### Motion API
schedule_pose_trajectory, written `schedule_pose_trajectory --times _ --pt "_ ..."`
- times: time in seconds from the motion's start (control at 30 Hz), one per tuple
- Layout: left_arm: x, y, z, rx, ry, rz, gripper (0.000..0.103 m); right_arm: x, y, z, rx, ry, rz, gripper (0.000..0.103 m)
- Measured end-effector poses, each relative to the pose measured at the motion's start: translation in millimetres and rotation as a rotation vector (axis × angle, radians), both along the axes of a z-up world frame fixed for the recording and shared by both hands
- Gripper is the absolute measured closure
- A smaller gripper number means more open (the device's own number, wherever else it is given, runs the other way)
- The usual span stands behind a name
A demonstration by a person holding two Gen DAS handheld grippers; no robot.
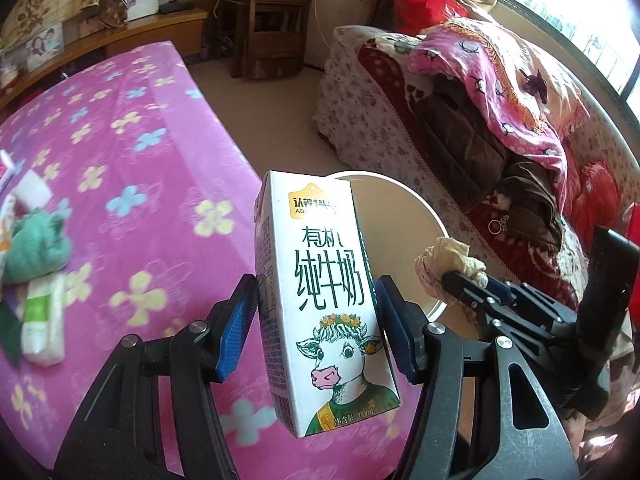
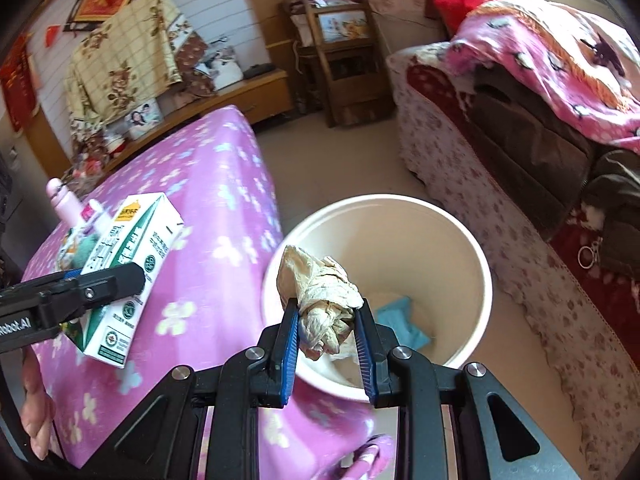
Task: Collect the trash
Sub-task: 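Carry the carton and paper ball over the bucket and open both tools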
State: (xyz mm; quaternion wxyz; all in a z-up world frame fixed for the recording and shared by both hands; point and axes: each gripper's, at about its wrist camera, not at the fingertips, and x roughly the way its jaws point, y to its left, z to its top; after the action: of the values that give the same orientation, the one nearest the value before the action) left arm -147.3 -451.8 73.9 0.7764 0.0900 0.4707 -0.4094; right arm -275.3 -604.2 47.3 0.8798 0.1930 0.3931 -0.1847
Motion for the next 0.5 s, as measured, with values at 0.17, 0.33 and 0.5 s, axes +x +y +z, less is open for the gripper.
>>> schedule_pose_trajectory --times 0.17,0.33,0.5 --pt "6 -21 -8 -0.008 0.021 -0.015 0.044 2 -16 -13 -0.006 0.027 -0.029 0.078" --pt "10 -35 -14 -0.043 0.050 -0.031 0.044 5 -28 -24 0.002 0.046 -0.059 0.078" --pt "13 -45 -14 -0.105 0.076 -0.034 0.043 10 -36 -23 -0.080 0.068 -0.108 0.041"
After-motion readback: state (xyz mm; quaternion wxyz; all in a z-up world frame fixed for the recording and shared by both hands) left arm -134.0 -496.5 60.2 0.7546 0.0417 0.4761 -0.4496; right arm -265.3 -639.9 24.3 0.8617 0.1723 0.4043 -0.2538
